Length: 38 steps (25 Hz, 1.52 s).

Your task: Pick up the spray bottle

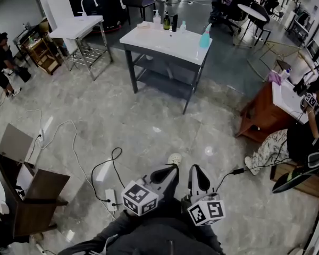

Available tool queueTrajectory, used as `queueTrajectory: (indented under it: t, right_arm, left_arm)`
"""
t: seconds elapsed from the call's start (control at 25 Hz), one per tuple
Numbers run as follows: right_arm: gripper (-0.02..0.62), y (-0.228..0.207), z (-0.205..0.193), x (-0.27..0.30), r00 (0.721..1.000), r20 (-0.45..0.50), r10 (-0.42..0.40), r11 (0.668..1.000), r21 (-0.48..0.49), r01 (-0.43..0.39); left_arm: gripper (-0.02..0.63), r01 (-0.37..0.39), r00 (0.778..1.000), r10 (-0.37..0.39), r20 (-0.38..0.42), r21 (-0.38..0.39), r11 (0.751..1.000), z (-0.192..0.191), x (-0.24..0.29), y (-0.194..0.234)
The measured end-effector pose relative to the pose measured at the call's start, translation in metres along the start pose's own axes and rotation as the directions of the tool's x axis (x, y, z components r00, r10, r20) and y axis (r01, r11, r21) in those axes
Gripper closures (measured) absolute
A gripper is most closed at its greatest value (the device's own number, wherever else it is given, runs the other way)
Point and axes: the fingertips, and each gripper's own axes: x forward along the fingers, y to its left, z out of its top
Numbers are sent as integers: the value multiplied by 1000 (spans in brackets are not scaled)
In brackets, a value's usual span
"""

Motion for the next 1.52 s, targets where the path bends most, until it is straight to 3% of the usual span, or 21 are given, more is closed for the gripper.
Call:
queueTrajectory:
  t: [0.56,1.52]
  right_arm:
    - [584,-44,13,47,1000,-7,-24,999,25,24]
    - [584,-130,71,199,999,3,-44,998,48,44]
  left_arm:
    - [598,10,999,-10,-33,-3,1000,18,63,30]
    - [598,47,998,-46,-39,16,999,111,201,125]
